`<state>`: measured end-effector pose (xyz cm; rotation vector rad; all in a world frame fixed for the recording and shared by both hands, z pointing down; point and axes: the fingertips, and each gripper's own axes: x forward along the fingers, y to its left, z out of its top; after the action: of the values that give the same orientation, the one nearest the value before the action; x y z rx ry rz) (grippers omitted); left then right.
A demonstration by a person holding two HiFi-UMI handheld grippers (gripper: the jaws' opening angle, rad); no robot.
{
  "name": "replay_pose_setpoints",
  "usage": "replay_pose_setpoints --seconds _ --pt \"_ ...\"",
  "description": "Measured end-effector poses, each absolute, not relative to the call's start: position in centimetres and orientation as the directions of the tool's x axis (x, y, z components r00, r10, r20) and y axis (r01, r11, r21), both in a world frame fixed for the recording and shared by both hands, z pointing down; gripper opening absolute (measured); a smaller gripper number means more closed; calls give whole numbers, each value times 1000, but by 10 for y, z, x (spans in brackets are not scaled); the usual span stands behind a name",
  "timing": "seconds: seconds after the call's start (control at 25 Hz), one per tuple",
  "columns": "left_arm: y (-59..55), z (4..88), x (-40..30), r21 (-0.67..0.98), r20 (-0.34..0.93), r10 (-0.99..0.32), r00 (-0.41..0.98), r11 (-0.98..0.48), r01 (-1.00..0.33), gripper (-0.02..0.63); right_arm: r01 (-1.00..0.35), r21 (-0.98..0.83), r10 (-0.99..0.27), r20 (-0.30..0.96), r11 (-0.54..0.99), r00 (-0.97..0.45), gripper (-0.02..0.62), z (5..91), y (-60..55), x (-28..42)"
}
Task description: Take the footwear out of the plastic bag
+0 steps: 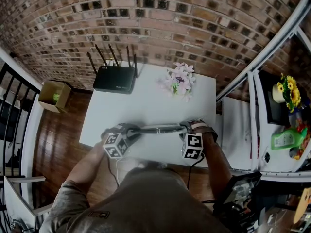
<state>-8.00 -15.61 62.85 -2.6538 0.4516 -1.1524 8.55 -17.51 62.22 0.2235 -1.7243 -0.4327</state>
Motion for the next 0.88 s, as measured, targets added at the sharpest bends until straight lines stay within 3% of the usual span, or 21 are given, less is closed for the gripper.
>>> replay_pose_setpoints --seconds 0.08,0.2,0.88 --pt "-155 628 -79 -324 672 -365 644 -927 -187 91 125 415 -388 900 901 -198 220 626 -178 79" --pt "-155 626 -80 -332 667 -374 644 -923 -192 91 151 441 -413 892 885 -185 53 629 -181 79" --pt "-141 646 -90 -265 692 -351 631 -936 -231 112 90 481 -461 869 872 -178 12 629 -177 83"
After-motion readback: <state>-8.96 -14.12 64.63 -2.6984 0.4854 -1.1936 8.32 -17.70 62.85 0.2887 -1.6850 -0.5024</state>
